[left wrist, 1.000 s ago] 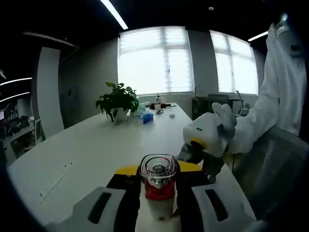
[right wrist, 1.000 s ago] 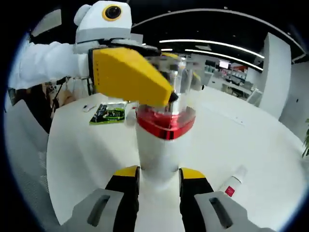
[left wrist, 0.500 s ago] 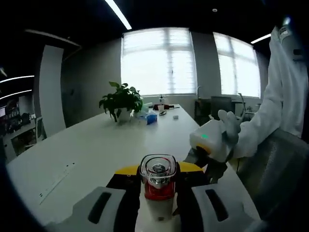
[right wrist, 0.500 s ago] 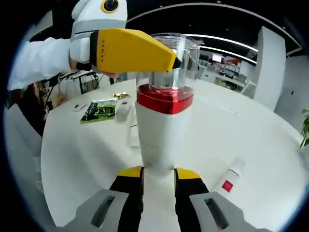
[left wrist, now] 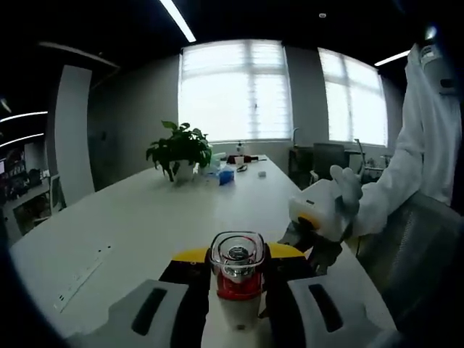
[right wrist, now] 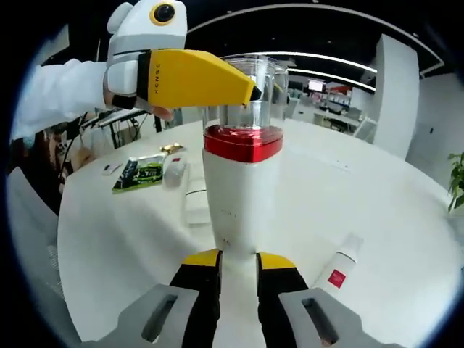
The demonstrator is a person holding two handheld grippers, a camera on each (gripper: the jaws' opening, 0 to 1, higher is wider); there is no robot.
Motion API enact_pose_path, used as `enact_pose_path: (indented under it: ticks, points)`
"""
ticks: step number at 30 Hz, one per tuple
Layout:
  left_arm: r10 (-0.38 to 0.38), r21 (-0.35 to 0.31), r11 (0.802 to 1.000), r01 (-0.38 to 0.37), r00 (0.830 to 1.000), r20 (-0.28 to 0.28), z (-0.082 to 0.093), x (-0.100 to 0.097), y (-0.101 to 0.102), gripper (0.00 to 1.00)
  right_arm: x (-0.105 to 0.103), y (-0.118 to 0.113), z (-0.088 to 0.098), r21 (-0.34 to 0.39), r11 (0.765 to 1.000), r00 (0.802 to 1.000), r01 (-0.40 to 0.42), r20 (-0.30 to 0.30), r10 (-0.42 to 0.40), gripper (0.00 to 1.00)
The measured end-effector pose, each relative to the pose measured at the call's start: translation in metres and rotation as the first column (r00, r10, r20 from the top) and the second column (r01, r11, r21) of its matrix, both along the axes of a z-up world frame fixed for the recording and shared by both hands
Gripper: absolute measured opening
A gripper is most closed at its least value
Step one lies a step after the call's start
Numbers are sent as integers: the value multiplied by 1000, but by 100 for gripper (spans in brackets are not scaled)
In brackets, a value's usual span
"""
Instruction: Arrange the skincare products in the storage area until every visible bottle or jar stands upright without overlapping.
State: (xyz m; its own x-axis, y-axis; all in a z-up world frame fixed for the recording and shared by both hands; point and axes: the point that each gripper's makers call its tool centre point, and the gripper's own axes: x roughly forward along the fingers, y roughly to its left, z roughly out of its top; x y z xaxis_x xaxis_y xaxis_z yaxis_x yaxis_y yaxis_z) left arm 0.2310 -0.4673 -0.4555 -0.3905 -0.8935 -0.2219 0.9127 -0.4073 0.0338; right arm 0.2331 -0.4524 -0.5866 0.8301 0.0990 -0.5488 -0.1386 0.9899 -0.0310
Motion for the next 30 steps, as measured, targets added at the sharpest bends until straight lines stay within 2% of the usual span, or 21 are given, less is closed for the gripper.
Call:
enact_pose_path:
  ticks: [8, 9, 11, 13, 17, 20, 25, 30]
  points:
    - [20, 5, 1000, -20, 1000, 17, 1, -1, 0, 28, 0, 2, 2, 10, 1000, 1000, -6, 2, 6, 11]
    - [17, -17, 1000, -17, 1000, 13, 6, -3, -1, 28, 0, 2, 2, 8, 1000, 1000, -7, 2, 7, 12]
    - [37, -52, 998, -38, 999, -10, 16, -2, -3, 33, 0, 4, 4, 7, 1000, 1000, -10, 2, 10, 14]
    - [42, -54, 998, -43, 999, -12, 21, -4, -4, 38, 0, 4, 5, 9, 1000, 1000, -13, 5, 12, 15]
    - [55, -43, 998, -55, 998, 10, 19, 0, -1, 39, 1, 4, 9, 0, 1000, 1000, -13, 10, 13, 23]
    - [81, -26, 996, -81, 997, 14, 17, 5, 4, 43, 1, 2, 11, 7, 1000, 1000, -1, 20, 1, 26]
    - [118, -49, 992, -117, 993, 10, 28, 12, 12, 49, 2, 3, 18, 6, 1000, 999, 0, 36, -1, 30]
    - [156, -66, 986, -156, 988, -5, 34, 18, 19, 67, 1, 6, 27, 9, 1000, 999, 0, 47, -1, 38]
